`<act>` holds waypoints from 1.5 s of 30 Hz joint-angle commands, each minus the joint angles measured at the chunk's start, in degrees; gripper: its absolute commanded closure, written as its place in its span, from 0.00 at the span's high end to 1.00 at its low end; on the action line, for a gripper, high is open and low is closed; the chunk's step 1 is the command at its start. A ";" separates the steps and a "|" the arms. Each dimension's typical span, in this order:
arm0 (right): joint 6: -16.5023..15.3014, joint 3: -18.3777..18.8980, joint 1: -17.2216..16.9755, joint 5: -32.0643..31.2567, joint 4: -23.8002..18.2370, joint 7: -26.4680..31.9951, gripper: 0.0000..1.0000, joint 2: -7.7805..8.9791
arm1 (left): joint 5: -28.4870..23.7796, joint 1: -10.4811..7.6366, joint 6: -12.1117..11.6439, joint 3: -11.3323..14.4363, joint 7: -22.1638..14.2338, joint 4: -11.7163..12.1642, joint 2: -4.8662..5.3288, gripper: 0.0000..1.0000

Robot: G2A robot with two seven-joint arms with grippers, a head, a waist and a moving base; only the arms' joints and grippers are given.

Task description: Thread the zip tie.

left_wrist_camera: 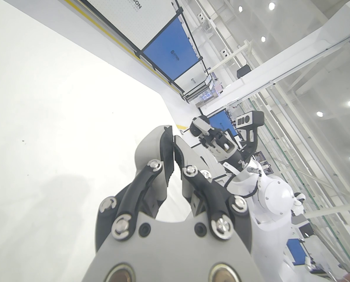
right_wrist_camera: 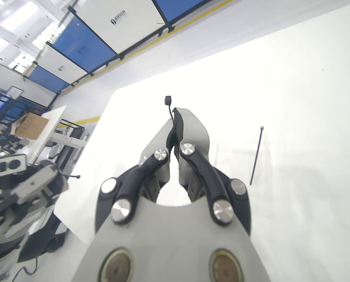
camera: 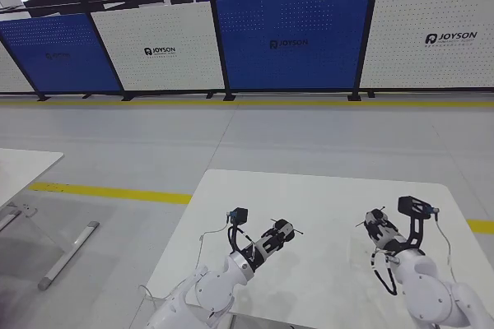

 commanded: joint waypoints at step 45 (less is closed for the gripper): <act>-2.74 -9.51 0.95 9.90 0.42 -9.23 0.00 -3.07 | 5.61 -5.69 0.53 3.89 5.78 3.86 -1.28 0.00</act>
